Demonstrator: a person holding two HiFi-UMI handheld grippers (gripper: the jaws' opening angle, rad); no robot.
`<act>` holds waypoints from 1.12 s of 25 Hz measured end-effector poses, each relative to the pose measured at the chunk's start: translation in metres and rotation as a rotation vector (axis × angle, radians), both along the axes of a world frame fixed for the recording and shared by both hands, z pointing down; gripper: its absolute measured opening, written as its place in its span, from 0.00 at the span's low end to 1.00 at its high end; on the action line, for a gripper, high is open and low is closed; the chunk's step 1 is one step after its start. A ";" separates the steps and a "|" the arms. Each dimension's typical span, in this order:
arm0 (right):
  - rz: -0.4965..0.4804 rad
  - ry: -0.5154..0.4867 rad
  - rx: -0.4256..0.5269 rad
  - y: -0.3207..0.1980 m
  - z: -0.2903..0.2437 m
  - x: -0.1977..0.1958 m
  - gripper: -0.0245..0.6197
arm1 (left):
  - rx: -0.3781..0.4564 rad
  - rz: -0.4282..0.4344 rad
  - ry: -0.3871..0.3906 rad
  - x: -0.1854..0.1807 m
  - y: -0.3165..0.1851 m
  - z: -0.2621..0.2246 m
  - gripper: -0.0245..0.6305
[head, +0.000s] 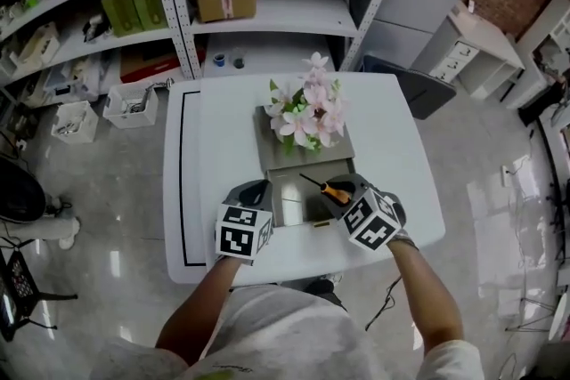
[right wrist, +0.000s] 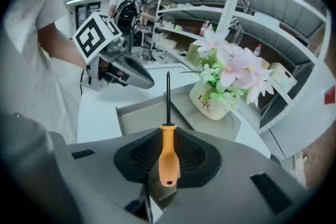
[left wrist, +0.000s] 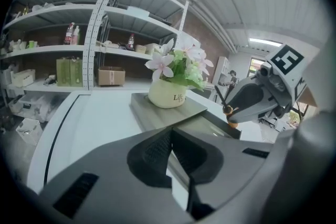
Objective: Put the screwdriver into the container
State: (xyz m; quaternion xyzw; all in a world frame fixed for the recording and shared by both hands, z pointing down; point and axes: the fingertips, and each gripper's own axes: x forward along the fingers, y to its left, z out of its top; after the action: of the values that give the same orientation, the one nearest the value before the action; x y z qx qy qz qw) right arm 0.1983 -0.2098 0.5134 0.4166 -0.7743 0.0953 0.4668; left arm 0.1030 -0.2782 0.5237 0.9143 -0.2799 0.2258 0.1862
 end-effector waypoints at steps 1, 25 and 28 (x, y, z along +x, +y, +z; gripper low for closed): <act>-0.035 0.027 -0.020 0.000 0.006 -0.001 0.15 | 0.001 -0.006 0.000 0.000 -0.001 0.000 0.04; -0.532 0.279 -0.289 -0.005 0.087 0.010 0.16 | 0.030 -0.323 -0.038 -0.015 -0.002 0.006 0.04; -0.559 0.287 -0.313 -0.005 0.090 0.009 0.16 | 0.042 -0.344 -0.044 -0.018 -0.001 0.004 0.04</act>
State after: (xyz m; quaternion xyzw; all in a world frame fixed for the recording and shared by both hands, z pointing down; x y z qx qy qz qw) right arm 0.2071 -0.2145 0.6037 0.1209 -0.7610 0.0220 0.6370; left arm 0.0852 -0.2791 0.5276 0.8515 -0.4407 0.2047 0.1969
